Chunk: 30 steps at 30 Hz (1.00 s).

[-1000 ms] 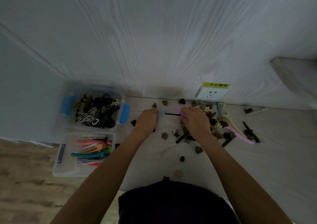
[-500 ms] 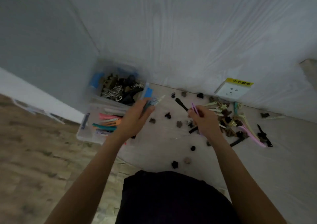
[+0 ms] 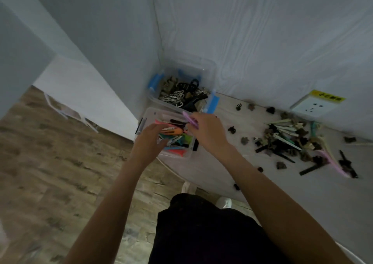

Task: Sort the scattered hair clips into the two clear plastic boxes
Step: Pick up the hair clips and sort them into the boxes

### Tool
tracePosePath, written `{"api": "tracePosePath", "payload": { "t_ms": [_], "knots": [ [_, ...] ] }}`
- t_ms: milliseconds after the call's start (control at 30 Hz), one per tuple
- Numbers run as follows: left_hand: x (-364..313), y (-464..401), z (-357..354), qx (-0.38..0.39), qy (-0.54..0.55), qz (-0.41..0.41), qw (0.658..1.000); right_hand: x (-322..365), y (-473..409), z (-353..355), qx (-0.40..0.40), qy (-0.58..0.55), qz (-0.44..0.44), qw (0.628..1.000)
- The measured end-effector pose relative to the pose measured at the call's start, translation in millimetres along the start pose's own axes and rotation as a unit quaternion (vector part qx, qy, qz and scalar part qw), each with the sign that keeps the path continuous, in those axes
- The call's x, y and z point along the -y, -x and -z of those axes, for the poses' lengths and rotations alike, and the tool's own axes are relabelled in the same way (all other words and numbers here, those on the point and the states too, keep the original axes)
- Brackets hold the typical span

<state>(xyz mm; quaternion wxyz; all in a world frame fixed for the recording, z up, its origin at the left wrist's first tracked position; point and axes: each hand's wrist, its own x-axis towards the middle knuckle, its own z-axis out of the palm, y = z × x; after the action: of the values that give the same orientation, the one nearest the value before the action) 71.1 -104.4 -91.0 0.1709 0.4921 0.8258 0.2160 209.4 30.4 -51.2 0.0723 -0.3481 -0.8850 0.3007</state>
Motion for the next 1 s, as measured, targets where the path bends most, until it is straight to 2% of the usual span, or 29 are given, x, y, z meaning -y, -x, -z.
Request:
{"api": "tracePosePath", "payload": {
  "t_ms": [133, 267, 400, 500, 633, 700, 800, 900, 1000],
  "knots": [
    [5, 12, 3, -0.077, -0.001, -0.023, 0.997, 23, -19, -29, 0.041, 0.052, 0.038, 0.997],
    [10, 16, 3, -0.095, -0.015, -0.006, 0.995, 23, -27, -38, 0.083, 0.007, 0.073, 0.994],
    [1, 12, 1, -0.116, -0.004, -0.015, 0.993, 9, -5, -21, 0.003, -0.001, 0.126, 0.992],
    [-25, 2, -7, -0.108, 0.029, -0.046, 0.993, -24, 31, -5, -0.099, -0.009, 0.086, 0.991],
    [-83, -11, -36, -0.048, 0.075, -0.155, 0.984, -92, 86, 6, -0.156, 0.005, -0.058, 0.986],
    [-110, -15, -62, 0.035, 0.067, -0.188, 0.979, -129, 112, 7, -0.139, 0.033, -0.139, 0.98],
    [-136, -22, -105, 0.177, 0.004, -0.179, 0.968, -171, 142, 10, -0.102, 0.066, -0.272, 0.955],
    [-148, -30, -132, 0.22, -0.067, -0.167, 0.959, -190, 159, 14, -0.103, 0.069, -0.317, 0.94],
    [-156, -34, -148, 0.224, -0.116, -0.144, 0.957, -201, 163, 25, -0.126, 0.077, -0.284, 0.947]
  ]
}}
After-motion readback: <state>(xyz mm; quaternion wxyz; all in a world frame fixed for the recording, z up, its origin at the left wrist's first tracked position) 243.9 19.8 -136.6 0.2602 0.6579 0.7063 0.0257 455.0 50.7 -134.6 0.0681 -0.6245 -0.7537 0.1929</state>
